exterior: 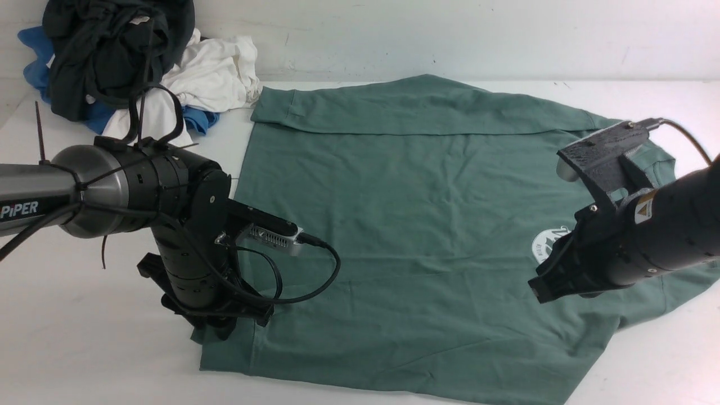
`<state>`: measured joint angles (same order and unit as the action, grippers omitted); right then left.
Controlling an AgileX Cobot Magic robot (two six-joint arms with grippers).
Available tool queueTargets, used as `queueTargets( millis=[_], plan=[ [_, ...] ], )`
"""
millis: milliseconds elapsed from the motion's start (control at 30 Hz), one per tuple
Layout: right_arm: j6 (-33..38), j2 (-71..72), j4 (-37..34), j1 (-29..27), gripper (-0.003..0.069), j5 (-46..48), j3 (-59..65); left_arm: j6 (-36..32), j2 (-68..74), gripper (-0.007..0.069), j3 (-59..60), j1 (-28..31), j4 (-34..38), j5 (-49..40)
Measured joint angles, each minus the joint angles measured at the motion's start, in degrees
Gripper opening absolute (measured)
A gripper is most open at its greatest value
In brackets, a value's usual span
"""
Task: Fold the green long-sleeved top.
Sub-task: Use the left arm to clamp the cuff closest to it, then use the left arm to drag and place the cuff at the centered position on the left edge of the fabric
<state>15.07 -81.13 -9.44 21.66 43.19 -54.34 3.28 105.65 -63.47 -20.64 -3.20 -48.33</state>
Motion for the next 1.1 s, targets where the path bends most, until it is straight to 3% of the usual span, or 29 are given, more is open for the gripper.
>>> queueTargets(
  millis=[133, 233, 500, 767, 1100],
  plan=[
    [0.00, 0.00, 0.00, 0.00, -0.0010, 0.00, 0.00, 0.26, -0.20, 0.0033, -0.11, 0.00, 0.26, 0.12],
    [0.00, 0.00, 0.00, 0.00, -0.0010, 0.00, 0.00, -0.37, -1.62, 0.0001, -0.76, 0.00, 1.30, -0.22],
    [0.00, 0.00, 0.00, 0.00, -0.0010, -0.18, 0.00, -2.53, -7.64, -0.0004, -6.34, 0.00, 3.72, -3.06],
    [0.00, 0.00, 0.90, 0.00, -0.0010, -0.66, 0.00, -5.25, -9.58, -0.0004, -23.34, 0.00, 0.50, -5.43],
    [0.00, 0.00, 2.38, 0.00, -0.0010, -0.83, 0.00, -6.37, -1.47, -0.0004, -30.66, 0.00, -7.36, 2.50]
  ],
)
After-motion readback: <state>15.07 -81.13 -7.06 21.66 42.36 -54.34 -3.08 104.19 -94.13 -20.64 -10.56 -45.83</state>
